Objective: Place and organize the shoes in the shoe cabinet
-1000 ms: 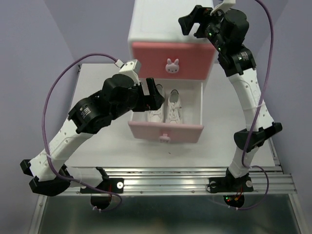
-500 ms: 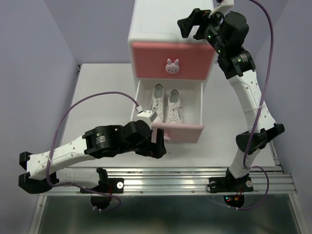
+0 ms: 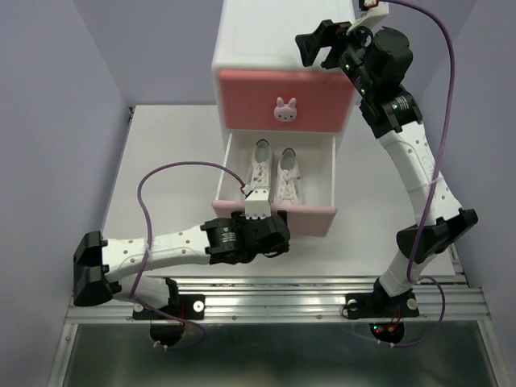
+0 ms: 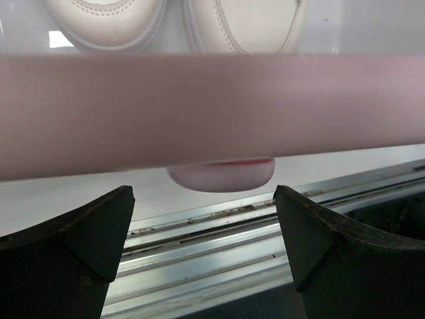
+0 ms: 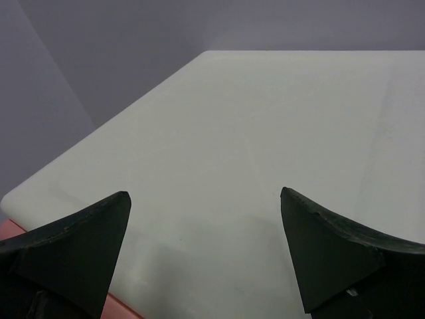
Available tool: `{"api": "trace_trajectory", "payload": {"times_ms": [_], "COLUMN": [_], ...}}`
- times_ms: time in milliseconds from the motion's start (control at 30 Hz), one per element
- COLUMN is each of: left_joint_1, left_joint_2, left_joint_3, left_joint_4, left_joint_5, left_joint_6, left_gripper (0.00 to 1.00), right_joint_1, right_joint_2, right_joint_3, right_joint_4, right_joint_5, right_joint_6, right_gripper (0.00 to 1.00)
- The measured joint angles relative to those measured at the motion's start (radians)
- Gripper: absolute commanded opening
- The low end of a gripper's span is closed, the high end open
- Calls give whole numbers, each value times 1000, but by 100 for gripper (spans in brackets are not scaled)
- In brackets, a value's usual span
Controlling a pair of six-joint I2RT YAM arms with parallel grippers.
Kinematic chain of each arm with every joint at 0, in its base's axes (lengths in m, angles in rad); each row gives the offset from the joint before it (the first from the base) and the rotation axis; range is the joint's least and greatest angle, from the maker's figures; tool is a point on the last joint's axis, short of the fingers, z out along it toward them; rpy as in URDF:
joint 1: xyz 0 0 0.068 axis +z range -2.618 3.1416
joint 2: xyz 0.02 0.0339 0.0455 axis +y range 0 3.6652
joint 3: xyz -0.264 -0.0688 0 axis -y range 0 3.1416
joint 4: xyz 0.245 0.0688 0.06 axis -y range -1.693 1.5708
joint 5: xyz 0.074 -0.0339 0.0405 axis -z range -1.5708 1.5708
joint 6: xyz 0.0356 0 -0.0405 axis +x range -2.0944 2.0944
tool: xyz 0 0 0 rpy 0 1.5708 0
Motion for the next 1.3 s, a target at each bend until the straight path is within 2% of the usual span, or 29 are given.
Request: {"api": "trace_trajectory", "payload": {"times_ms": [167, 367, 500, 533, 600, 633, 700, 800, 900, 1100, 1300], "left_joint_1": [-62, -80, -77, -77, -72, -67, -52, -23, 23, 129, 222], "left_joint_2": [138, 153, 153, 153, 153, 153, 153, 153, 153, 178, 302], "left_joint_3": [10, 10, 8, 8, 8, 8, 8, 13, 29, 53, 121], "left_joint_4": [1, -13, 26, 40, 66, 73, 78, 84, 109, 240, 354], "left_joint_5": [-107, -201, -244, -256, -272, -272, -263, -242, -243, -237, -195], "left_joint_6": [-50, -127, -127, -123, -111, -100, -83, -39, 12, 142, 205], "left_gripper": [97, 81, 70, 62, 54, 37, 19, 8, 4, 4, 5], "right_joint_1": [0, 0, 0, 0, -1, -1, -1, -1, -1, -2, -2], "right_joint_2": [-65, -88, -90, -91, -92, -94, -98, -112, -132, -139, -135], "right_joint_3": [-119, -172, -180, -180, -181, -183, -190, -204, -214, -209, -204], "right_joint_4": [89, 149, 161, 161, 161, 162, 166, 167, 135, 98, 94], "right_joint_5": [5, 2, 0, 0, 0, 0, 0, 2, 18, 48, 64], "right_joint_6": [-24, -26, -24, -23, -19, -19, -18, -13, -2, 10, 9], "right_gripper": [100, 100, 100, 100, 100, 100, 100, 100, 100, 100, 100]}}
